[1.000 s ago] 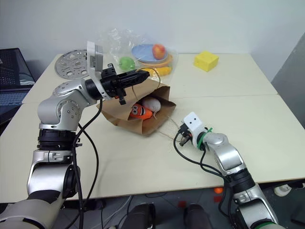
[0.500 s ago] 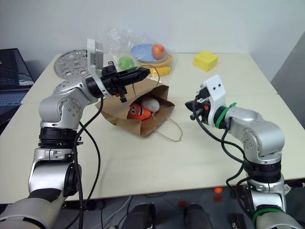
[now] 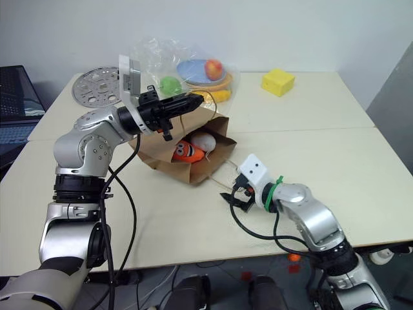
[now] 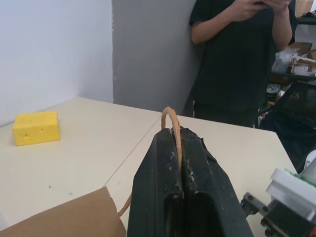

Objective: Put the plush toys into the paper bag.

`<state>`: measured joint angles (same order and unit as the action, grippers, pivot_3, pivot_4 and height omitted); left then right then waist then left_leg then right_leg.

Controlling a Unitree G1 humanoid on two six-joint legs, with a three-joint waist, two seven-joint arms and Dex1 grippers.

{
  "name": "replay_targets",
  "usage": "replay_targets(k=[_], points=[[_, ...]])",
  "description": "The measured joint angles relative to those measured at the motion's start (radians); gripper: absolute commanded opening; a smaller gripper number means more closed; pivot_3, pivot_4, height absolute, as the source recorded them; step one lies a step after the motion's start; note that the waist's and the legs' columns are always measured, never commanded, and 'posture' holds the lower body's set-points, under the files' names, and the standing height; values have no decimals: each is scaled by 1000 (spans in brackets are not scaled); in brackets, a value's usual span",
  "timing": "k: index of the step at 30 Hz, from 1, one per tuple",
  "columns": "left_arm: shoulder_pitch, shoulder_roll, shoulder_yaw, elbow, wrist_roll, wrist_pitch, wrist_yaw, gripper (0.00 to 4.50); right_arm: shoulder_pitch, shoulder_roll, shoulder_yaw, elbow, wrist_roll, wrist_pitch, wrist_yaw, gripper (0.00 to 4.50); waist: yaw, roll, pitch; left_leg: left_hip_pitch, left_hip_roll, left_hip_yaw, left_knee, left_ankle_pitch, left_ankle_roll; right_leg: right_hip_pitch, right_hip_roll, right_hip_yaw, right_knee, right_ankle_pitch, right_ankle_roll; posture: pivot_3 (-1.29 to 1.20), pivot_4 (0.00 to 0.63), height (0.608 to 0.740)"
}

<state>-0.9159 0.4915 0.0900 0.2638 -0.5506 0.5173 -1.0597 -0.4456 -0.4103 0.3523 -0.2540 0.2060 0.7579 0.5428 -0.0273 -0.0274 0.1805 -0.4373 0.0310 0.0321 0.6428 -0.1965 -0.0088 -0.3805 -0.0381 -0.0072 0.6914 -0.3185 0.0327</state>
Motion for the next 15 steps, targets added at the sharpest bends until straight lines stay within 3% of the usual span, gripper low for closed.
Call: replay_targets(k=[4,6,15], points=[[2,0,1,-18,0,6,2,0,-1,22,32,92,-52,-62,3,4459,0,0,0,0,0,0,0,0,0,0,0,0,0,0,0,0,150,740],[1,0,2,-22,0,6,2,0,-7,32,38,117,-71,-86,6,4105,0,0,0,0,0,0,0,0,0,0,0,0,0,0,0,0,150,740],[3,3,5,-23,0,16,5,0,-14,31,34,170,-107,-163,46,1003,1,0,0,0,0,0,1,0,0,1,0,0,1,0,0,0,150,740]])
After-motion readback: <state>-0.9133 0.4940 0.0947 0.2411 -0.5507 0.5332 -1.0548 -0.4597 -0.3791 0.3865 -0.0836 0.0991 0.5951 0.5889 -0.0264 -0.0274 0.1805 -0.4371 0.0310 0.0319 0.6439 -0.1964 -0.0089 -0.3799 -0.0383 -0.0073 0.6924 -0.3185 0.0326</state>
